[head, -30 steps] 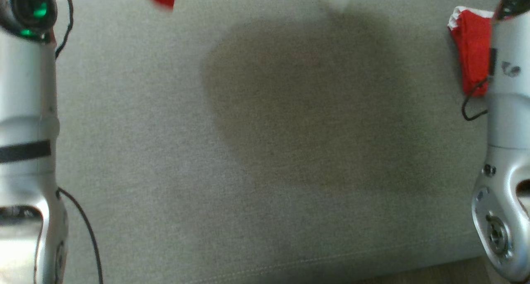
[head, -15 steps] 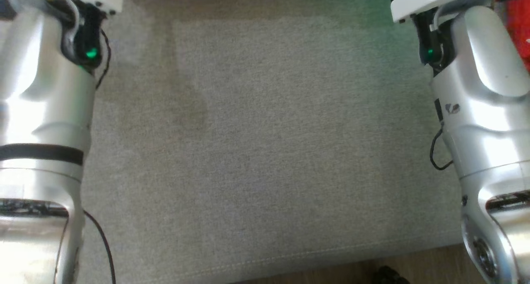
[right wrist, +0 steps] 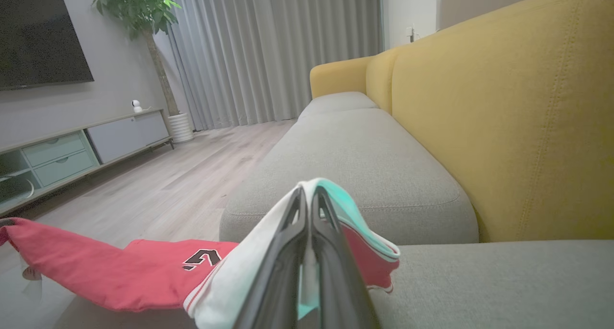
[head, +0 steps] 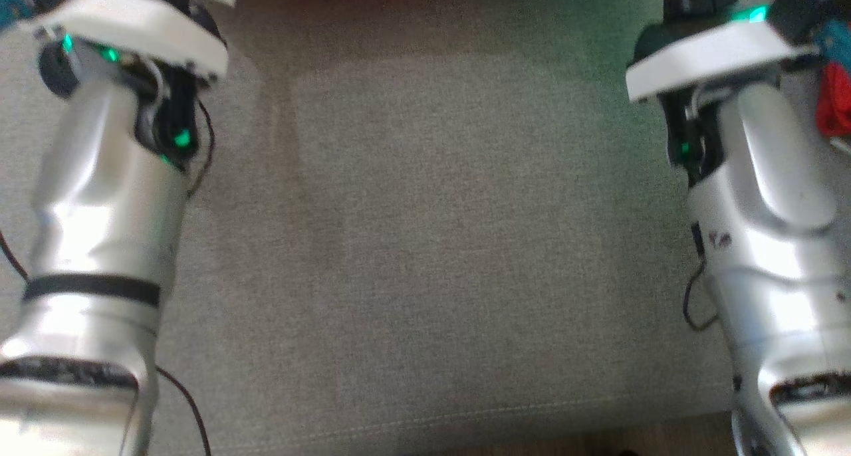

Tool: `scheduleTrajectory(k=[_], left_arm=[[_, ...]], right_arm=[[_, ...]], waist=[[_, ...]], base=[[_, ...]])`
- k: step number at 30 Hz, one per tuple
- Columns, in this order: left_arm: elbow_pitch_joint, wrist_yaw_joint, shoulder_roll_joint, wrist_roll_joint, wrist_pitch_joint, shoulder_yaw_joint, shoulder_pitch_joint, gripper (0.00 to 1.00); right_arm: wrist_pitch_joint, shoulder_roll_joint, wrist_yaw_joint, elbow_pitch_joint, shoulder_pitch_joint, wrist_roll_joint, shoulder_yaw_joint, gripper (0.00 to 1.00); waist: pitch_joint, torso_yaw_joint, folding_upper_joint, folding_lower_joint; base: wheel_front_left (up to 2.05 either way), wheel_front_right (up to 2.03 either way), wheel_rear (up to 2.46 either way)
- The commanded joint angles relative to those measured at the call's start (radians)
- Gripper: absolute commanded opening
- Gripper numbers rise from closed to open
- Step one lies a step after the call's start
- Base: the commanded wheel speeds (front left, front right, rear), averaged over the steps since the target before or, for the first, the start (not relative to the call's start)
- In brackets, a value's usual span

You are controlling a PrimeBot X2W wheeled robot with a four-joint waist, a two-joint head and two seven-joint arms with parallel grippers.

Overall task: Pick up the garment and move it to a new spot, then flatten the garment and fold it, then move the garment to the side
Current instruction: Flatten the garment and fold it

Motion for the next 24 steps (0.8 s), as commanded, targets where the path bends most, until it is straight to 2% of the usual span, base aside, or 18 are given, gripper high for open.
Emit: scheduleTrajectory(k=[1,6,11,19,24], left_arm=[[-0.049,-0.006,0.034,-0.023,-0.006,0.010,0.019,0.00],[-0.165,-0.006,0.065,-0.115,-0.006,-0.058,0.191,0.00],[-0.300,-0.006,0.100,-0.162,-0.006,-0.074,0.378,0.00],[-0.483,-0.006,0.116,-0.173,-0.006,-0.080,0.703,0.00],[-0.551,0.003,0.112,-0.137,-0.006,-0.094,0.843,0.00]], right_arm=[[-0.011,0.019,0.007,-0.051,0.032,0.011,0.000,0.00],[-0.011,0.019,0.007,-0.143,0.208,0.026,-0.031,0.00],[-0.011,0.019,0.007,-0.254,0.407,0.028,-0.036,0.00],[-0.009,0.019,0.007,-0.445,0.730,0.021,-0.076,0.00],[0.041,0.019,0.007,-0.576,0.910,0.029,-0.087,0.00]], waist=[[-0.028,0.012,-0.0001,0.0000],[-0.121,0.036,-0.0001,0.0000],[-0.205,0.052,-0.0001,0.0000],[-0.306,0.078,-0.0001,0.0000],[-0.341,0.083,-0.0001,0.0000]], base=[[0.00,0.00,0.00],[0.00,0.00,0.00],[0.00,0.00,0.00],[0.00,0.00,0.00],[0.00,0.00,0.00]])
